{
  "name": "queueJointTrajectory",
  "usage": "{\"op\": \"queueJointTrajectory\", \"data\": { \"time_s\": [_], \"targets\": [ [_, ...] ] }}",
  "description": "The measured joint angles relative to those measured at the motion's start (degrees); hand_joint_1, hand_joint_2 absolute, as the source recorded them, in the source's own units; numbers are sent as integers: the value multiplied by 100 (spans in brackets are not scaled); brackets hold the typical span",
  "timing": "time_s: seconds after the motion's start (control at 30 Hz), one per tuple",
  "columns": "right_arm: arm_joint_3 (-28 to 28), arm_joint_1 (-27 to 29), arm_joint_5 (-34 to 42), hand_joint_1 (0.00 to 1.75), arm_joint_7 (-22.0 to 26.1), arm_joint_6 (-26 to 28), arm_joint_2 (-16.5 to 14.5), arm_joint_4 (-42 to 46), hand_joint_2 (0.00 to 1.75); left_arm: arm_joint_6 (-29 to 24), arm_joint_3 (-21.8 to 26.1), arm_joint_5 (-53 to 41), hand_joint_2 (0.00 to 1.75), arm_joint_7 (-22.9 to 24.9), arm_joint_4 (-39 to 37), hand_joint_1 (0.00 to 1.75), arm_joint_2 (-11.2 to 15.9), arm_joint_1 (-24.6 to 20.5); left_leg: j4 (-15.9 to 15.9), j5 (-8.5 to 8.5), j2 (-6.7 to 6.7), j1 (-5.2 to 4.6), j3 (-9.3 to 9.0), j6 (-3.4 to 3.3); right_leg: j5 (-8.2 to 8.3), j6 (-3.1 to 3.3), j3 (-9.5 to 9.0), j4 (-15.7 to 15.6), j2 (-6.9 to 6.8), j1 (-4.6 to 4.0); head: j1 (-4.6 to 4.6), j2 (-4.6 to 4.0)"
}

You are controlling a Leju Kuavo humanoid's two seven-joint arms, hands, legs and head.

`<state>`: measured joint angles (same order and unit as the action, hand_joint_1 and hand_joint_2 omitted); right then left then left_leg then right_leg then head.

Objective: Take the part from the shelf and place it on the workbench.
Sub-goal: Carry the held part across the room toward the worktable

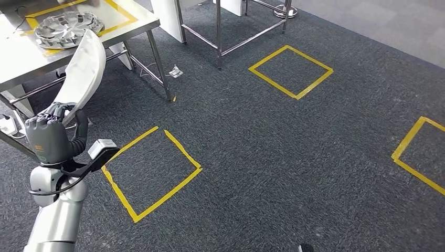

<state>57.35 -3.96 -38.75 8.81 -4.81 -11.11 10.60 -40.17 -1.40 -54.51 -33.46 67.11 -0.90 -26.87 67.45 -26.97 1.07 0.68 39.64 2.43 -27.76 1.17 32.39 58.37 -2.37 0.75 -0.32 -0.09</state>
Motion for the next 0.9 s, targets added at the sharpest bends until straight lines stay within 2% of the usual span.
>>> {"op": "queueJointTrajectory", "data": {
  "time_s": [0.03, 0.07, 0.1, 0.13, 0.17, 0.2, 0.27, 0.33, 0.37, 0.4, 0.43, 0.47, 0.53, 0.57, 0.6, 0.7, 0.77, 0.8, 0.87, 0.9],
  "targets": [
    [0, -1, 0, 0, 6, -1, -2, 0, 0, 0, 0, 2, 175, -11, -19, 175, 2, -19, -377, 168, 148, -24, -164, -3, -47, -34, -44, 13, -36, -13, -8, 0],
    [0, -3, -1, 0, 13, -5, -2, 0, 0, 1, 0, 3, 175, -22, -35, 175, 0, -36, -638, 253, 260, -39, -279, -47, -87, -68, -74, 19, -76, -33, -5, 0],
    [0, -4, -1, 0, 21, -10, 0, 0, 0, 1, 0, 4, 175, -28, -51, 175, -2, -47, -770, 260, 338, -56, -332, -97, -121, -99, -94, 22, -121, -61, 0, 0],
    [0, -5, -2, 0, 28, -18, 1, 0, 0, 2, 1, 5, 175, -32, -65, 175, -2, -52, -790, 219, 328, -77, -339, -158, -146, -126, -110, 20, -178, -80, 7, 0],
    [0, -8, -5, 0, 37, -25, 1, 0, 0, 2, 3, 6, 175, -33, -72, 175, -2, -49, -786, 207, 251, -69, -332, -225, -175, -151, -131, 11, -247, -86, 20, 0],
    [0, -13, -12, 0, 48, -29, 1, 0, 0, 1, 4, 7, 175, -34, -75, 175, -1, -45, -790, 198, 183, -64, -338, -262, -213, -181, -149, 31, -261, -76, 23, 0],
    [-1, -25, -29, 0, 72, -34, 1, 0, 0, 0, 9, 7, 175, -34, -71, 175, 0, -50, -799, 174, 54, -46, -373, -337, -373, -237, -41, 313, -114, -49, 33, 0],
    [-2, -26, -39, 0, 83, -38, 1, 0, 0, 0, 13, 7, 175, -33, -66, 175, -1, -56, -801, 153, -5, -38, -394, -377, -526, -257, 147, 678, 73, -37, 46, 0],
    [-2, -23, -39, 0, 83, -39, 1, 0, 0, 0, 13, 7, 175, -33, -66, 175, -2, -56, -801, 149, -13, -38, -396, -385, -566, -259, 208, 782, 96, -36, 49, 0],
    [-2, -23, -40, 0, 83, -39, 1, 0, 0, 0, 13, 7, 175, -33, -67, 175, -4, -56, -801, 148, -13, -38, -396, -386, -572, -259, 216, 797, 98, -36, 49, 0],
    [-2, -22, -41, 0, 84, -41, 1, 0, 0, 0, 13, 7, 175, -33, -70, 175, -9, -48, -800, 139, -41, -43, -402, -397, -641, -260, 366, 1033, 121, -36, 50, 0],
    [-2, -19, -41, 0, 91, -43, 1, 0, 0, 0, 13, 7, 175, -31, -74, 175, -15, -33, -795, 104, -107, -51, -443, -401, -512, -239, 503, 1092, 146, -38, 51, 0],
    [-2, -14, -39, 0, 107, -49, 1, 0, 0, 0, 13, 7, 175, -23, -83, 175, -24, -5, -783, 3, -250, -73, -554, -382, -80, -161, 617, 815, 205, -58, 52, 0],
    [-2, -17, -31, 0, 114, -52, 1, 0, 0, 0, 13, 7, 175, -17, -85, 175, -24, -2, -776, -45, -300, -83, -599, -350, 190, -118, 515, 417, 216, -72, 51, 0],
    [-2, -21, -15, 0, 114, -55, 1, 0, 0, 1, 13, 4, 175, -9, -86, 175, -24, -6, -777, -67, -310, -87, -610, -316, 260, -95, 428, 194, 226, -85, 49, 0],
    [9, -26, 33, 0, 89, -57, -1, -1, 0, 2, 9, -36, 175, 33, -83, 175, -33, -22, -799, -99, -305, -80, -625, -210, 224, -37, 374, 97, 241, -87, 50, 0],
    [13, -24, -15, 0, 48, -55, -3, 0, 0, 2, 1, -90, 175, 91, -79, 175, -49, -46, -601, -217, -238, -80, -548, -138, 213, 24, 302, 45, 240, -59, 32, 0],
    [13, -23, -50, 0, 29, -55, -3, 0, 0, 1, -2, -113, 175, 126, -78, 175, -56, -55, -339, -337, -200, -70, -417, -106, 200, 51, 264, 27, 240, -48, 21, 0],
    [11, -17, -94, 0, 13, -57, -1, 0, 0, 0, -4, -138, 175, 188, -75, 175, -64, -42, 392, -598, -170, -49, -10, -53, 153, 84, 213, 27, 242, -47, 11, 0],
    [11, -9, -102, 0, 9, -59, -1, 0, 0, 0, -4, -141, 175, 205, -75, 175, -67, -23, 658, -637, -166, -39, 165, -35, 126, 87, 185, 31, 243, -47, 10, 0]
  ]
}}
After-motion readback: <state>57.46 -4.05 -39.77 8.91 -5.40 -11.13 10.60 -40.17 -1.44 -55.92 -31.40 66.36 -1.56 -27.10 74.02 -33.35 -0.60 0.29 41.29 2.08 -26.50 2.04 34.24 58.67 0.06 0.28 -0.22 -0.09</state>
